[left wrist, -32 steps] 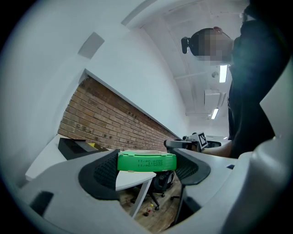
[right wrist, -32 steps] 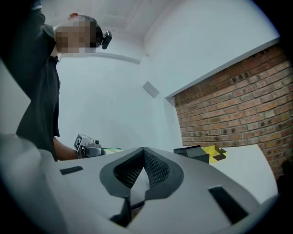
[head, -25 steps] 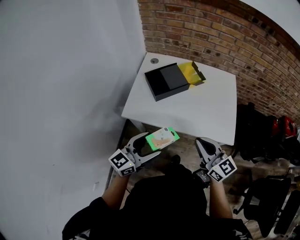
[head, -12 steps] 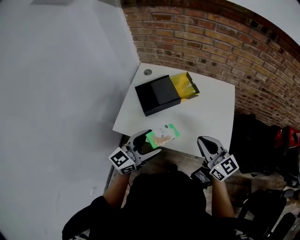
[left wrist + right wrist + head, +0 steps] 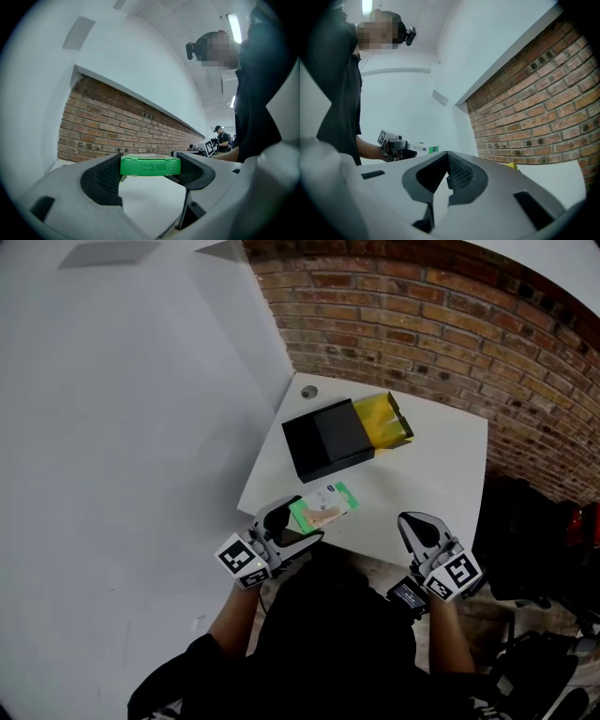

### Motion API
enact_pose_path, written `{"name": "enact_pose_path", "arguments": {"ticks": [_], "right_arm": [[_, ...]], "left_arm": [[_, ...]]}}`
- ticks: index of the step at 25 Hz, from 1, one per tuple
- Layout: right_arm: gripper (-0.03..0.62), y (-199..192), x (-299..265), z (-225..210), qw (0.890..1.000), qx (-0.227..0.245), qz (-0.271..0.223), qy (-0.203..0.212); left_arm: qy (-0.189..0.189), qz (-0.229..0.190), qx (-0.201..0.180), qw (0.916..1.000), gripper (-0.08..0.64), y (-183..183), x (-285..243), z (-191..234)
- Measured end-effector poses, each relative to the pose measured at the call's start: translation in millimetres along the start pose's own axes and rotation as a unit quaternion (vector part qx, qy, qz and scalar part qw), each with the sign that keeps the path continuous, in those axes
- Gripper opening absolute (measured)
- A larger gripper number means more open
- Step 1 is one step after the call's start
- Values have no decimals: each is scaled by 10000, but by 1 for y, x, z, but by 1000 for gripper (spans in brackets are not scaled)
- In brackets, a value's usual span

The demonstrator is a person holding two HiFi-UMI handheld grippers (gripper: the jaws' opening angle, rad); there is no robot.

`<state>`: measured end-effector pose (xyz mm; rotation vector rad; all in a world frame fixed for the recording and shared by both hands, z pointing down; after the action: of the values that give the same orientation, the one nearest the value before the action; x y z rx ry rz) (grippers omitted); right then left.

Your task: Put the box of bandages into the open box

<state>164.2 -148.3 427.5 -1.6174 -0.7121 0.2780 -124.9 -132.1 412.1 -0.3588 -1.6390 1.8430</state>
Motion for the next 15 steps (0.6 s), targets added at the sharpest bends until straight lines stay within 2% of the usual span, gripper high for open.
{"name": "enact_pose_path", "arguments": {"ticks": [6,9,15], "right_arm": [[6,-8,-16,-6,9997,-46,55,-246],[6,-12,-21,-13,9988,-63,125,-466],[6,-20,-40,-38,9963,-112,265,-811]], "left_arm": [[-201,152,-98,9996,368,10,-12,41],[-375,389,-166,9984,368,9,-29,69],[-801,872,-635,9909,368,20,-75,120]]}}
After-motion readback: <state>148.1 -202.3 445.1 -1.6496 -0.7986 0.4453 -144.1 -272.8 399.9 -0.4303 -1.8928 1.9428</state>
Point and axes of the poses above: the fingertips, and each gripper's own axes: x backward along the fingers, z to its left, y out of its top, the point moved 7 cm from there along x, backward along the fingers, and after that the axes turned 13 degrees about -z, right-handed, at the moved point
